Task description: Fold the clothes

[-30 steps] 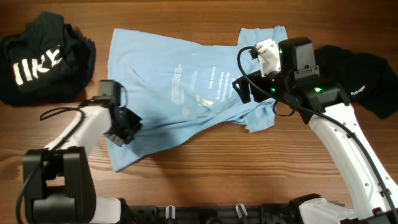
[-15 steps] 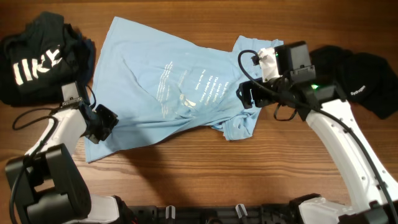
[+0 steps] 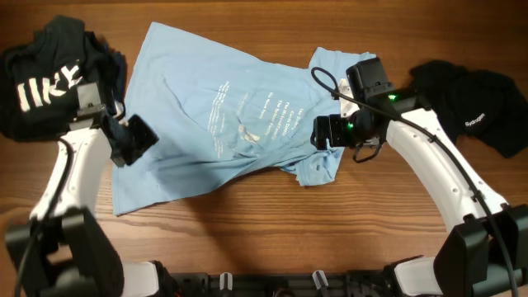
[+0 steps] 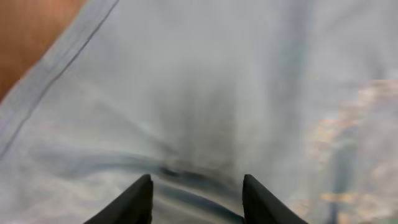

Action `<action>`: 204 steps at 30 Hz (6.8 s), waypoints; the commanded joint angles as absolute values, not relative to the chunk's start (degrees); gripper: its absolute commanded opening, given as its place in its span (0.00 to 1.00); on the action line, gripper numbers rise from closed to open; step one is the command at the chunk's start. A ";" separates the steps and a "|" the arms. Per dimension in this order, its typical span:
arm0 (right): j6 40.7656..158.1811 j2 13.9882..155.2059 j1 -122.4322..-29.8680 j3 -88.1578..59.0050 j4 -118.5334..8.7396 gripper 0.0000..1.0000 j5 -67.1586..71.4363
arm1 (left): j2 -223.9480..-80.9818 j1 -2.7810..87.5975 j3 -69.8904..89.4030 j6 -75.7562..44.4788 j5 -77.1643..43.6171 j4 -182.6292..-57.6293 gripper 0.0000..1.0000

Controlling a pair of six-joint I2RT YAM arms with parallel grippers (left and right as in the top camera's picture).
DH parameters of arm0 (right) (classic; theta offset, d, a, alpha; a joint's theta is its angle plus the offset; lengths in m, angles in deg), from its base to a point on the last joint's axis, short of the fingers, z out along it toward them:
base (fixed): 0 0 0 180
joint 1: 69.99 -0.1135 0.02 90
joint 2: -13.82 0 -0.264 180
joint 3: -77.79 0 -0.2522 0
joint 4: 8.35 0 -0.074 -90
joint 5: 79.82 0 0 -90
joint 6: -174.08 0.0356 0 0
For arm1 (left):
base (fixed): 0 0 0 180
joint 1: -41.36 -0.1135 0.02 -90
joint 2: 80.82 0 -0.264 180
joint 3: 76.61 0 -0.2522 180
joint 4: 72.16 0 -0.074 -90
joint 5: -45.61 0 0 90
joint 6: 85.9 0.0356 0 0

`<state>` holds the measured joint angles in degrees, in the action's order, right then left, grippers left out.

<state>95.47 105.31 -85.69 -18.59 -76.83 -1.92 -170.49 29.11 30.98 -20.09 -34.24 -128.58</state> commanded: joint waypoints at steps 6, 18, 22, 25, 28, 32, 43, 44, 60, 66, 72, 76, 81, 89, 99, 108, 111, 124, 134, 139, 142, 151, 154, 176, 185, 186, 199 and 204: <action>98.91 108.06 -85.89 -20.36 -67.76 0.68 -3.64 | -162.84 33.61 29.93 -8.00 -33.28 -128.14 0.38; 91.08 118.20 -86.81 -20.38 -51.19 0.79 4.10 | -160.10 42.00 29.93 0.94 -31.83 -126.02 0.48; 91.15 122.16 -86.78 -20.38 -44.07 0.80 8.68 | -160.10 43.86 29.93 1.16 -32.29 -125.41 0.50; 91.78 124.50 -86.61 -20.38 -39.45 0.80 12.31 | -160.10 44.15 29.93 1.11 -32.45 -125.41 0.51; 91.74 125.90 -85.52 -20.38 -35.94 0.80 15.22 | -160.10 44.15 29.93 1.11 -32.42 -125.45 0.52; 91.65 126.51 -83.48 -20.38 -32.29 0.79 15.99 | -160.10 44.15 29.93 1.11 -32.42 -125.47 0.53; 91.50 126.68 -81.25 -20.38 -32.42 0.65 10.78 | -160.10 44.15 29.93 1.09 -32.45 -125.39 0.55; 91.52 126.77 -81.28 -20.38 -32.40 0.65 10.06 | -160.10 44.15 29.93 1.09 -32.42 -125.39 0.55; 91.80 129.98 -81.28 -20.38 -32.00 0.36 8.58 | -160.10 44.15 29.93 1.11 -32.47 -124.45 0.58; 93.38 129.46 -81.28 -19.48 -33.36 0.07 7.90 | -160.13 44.15 29.93 1.09 -33.38 -124.27 0.60; 93.22 125.59 -81.25 -15.86 -37.14 0.05 9.67 | -160.39 44.15 29.95 1.09 -33.54 -124.27 0.61; 93.18 122.86 -81.25 -12.64 -40.96 0.06 11.99 | -160.39 44.15 29.95 1.11 -33.56 -124.27 0.61; 93.24 120.54 -81.23 -10.37 -45.51 0.04 12.82 | -160.39 44.15 29.95 1.11 -33.54 -124.27 0.61; 95.80 110.84 -81.21 -10.35 -58.14 0.04 9.47 | -160.39 44.15 29.95 1.09 -33.54 -124.29 0.63; 96.26 88.59 -81.45 -10.35 -81.09 0.04 -7.95 | -160.39 44.15 29.95 0.63 -33.52 -124.27 0.64; 96.28 77.02 -88.69 -10.35 -101.79 0.04 -12.93 | -160.39 44.15 29.95 0.66 -33.52 -123.38 0.65; 96.30 75.21 -92.82 -10.35 -105.00 0.04 -16.36 | -160.39 44.15 29.93 0.68 -33.52 -123.09 0.65; 102.27 78.36 -113.91 -10.35 -103.43 0.16 -16.25 | -160.39 44.12 29.95 0.68 -33.52 -122.96 0.65; 101.20 80.98 -117.38 -10.35 -97.44 0.45 -15.66 | -160.39 44.08 29.93 0.68 -33.54 -122.96 0.65; 113.22 81.13 -115.92 -10.37 -96.46 0.63 3.48 | -160.39 44.08 29.95 0.66 -33.52 -122.74 0.65; 118.86 81.79 -113.67 -10.61 -95.96 0.63 14.46 | -160.43 44.08 29.95 0.68 -33.54 -122.48 0.64; 114.73 96.91 -102.91 -13.10 -85.99 0.28 19.20 | -160.54 44.10 29.95 0.66 -33.52 -121.69 0.64; 113.86 102.44 -100.07 -13.10 -81.88 0.06 19.22 | -160.54 44.08 29.95 0.66 -33.52 -121.67 0.64; 97.53 126.86 -83.44 -13.10 -66.58 0.04 1.95 | -161.52 44.10 29.95 -0.90 -33.52 -121.69 0.64; 94.75 131.62 -83.24 -13.10 -67.10 0.04 1.47 | -161.52 44.10 29.95 -0.87 -33.54 -121.60 0.65; 94.77 132.26 -83.24 -13.10 -66.10 0.04 1.84 | -161.52 44.10 29.95 -0.87 -33.54 -121.63 0.65; 94.75 140.93 -78.83 -13.10 -53.62 0.04 8.07 | -161.52 44.10 29.95 -0.85 -33.58 -121.63 0.66; 94.29 141.55 -74.33 -13.08 -47.83 0.04 8.07 | -161.52 44.10 29.95 -0.87 -33.56 -120.97 0.66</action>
<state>95.69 134.16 -78.81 -10.02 -49.14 1.14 -161.07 43.95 30.52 -0.28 -33.04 -121.67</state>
